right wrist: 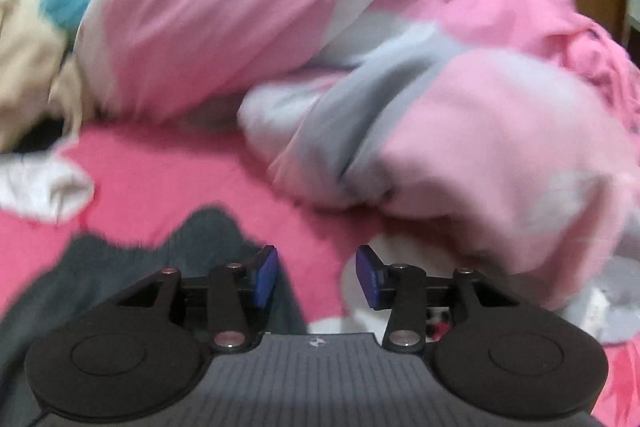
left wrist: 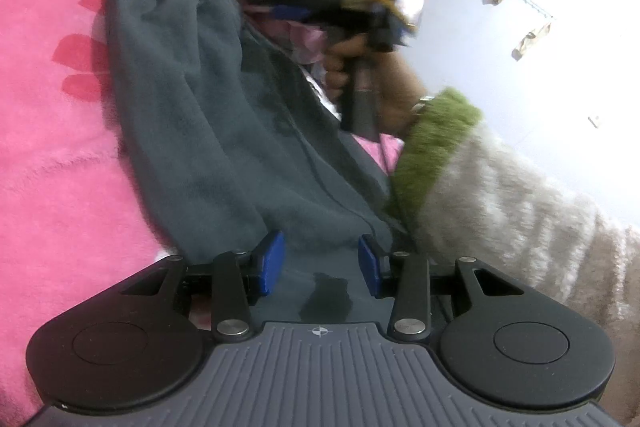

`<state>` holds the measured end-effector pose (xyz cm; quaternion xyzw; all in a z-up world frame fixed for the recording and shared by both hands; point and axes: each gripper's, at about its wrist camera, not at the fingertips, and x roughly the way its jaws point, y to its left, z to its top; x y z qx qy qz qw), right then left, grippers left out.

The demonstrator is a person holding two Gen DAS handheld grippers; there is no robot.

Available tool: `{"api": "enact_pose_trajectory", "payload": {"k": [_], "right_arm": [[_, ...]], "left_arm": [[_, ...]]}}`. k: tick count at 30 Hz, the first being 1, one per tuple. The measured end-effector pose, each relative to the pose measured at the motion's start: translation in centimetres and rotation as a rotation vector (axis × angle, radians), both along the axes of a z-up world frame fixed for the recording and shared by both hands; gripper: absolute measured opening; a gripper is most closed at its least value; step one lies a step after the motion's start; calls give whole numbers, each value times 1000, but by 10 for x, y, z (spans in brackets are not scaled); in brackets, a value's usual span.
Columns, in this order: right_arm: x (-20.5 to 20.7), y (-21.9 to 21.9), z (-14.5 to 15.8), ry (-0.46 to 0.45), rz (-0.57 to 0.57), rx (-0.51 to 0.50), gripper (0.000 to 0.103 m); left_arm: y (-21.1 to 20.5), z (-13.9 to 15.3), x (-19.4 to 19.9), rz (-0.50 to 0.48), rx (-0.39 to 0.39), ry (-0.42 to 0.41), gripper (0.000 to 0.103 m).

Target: Fold clothes

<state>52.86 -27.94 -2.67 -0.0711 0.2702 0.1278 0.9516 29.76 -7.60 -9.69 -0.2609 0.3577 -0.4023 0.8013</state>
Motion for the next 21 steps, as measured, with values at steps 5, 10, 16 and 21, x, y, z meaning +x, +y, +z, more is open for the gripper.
{"api": "enact_pose_trajectory", "payload": {"k": [5,10,16,21], "right_arm": [[-50,-53,46,20,-107,208,47],[-167,-107,90,18,-130,297,47],[-338,-113,113,-2,-108,178,48],[-420,-50,59,47,22,-112,48]], "left_arm": [[4,-2,3,4,-27,14,41],[13,-1,5,35,-65,14,41],[17,1,0,59,-72,-10,43],[21,6,-3,78,-65,-42,43]]}}
